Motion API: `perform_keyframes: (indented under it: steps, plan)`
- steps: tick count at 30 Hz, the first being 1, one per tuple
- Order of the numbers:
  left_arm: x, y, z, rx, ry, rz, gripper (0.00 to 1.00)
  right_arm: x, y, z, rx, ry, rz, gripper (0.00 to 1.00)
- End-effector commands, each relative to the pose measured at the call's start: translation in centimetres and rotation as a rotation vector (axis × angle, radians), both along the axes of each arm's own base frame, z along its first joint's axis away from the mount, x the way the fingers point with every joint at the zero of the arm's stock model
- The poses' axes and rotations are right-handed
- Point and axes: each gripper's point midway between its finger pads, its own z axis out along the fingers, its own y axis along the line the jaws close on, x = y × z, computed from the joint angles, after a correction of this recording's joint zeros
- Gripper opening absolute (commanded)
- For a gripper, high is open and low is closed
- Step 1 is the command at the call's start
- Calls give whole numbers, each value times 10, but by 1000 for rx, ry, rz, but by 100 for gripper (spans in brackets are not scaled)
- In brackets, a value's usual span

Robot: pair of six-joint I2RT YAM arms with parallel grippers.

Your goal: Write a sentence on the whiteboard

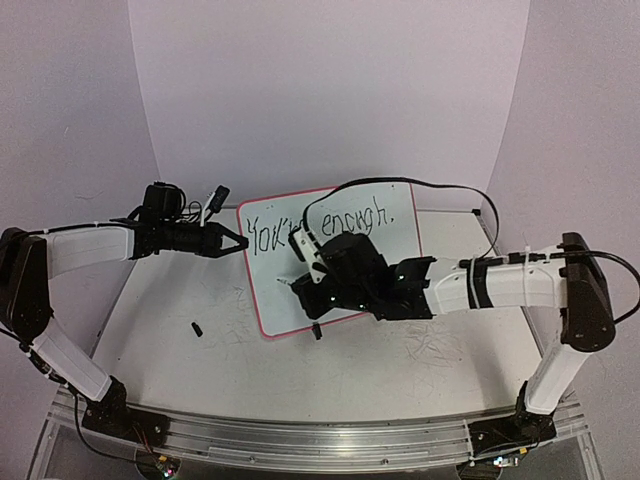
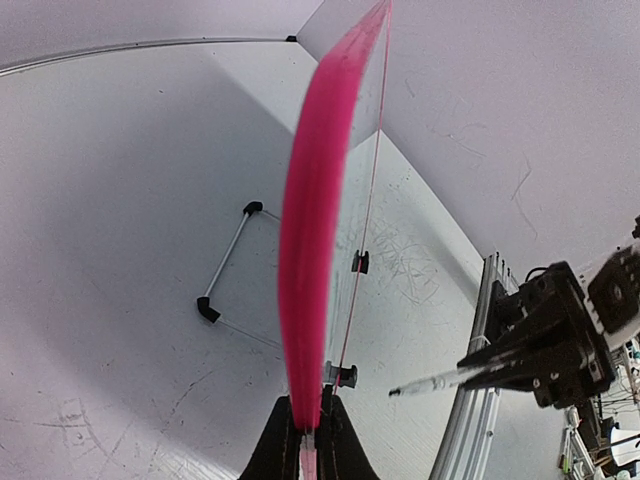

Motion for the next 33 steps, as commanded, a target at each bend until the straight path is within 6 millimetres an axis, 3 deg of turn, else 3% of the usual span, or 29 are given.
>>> perform_keyframes:
  steps: [1,7,33]
  plan:
    - [0,-5,14,7,-67,-11,0,-5,27,22,33,-68,27,0]
    - [-1,-6,15,4,-67,-18,0,-4,31,9,17,-58,1,0]
    - [-3,-6,14,1,-71,-31,0,22,27,-6,13,-80,-167,0]
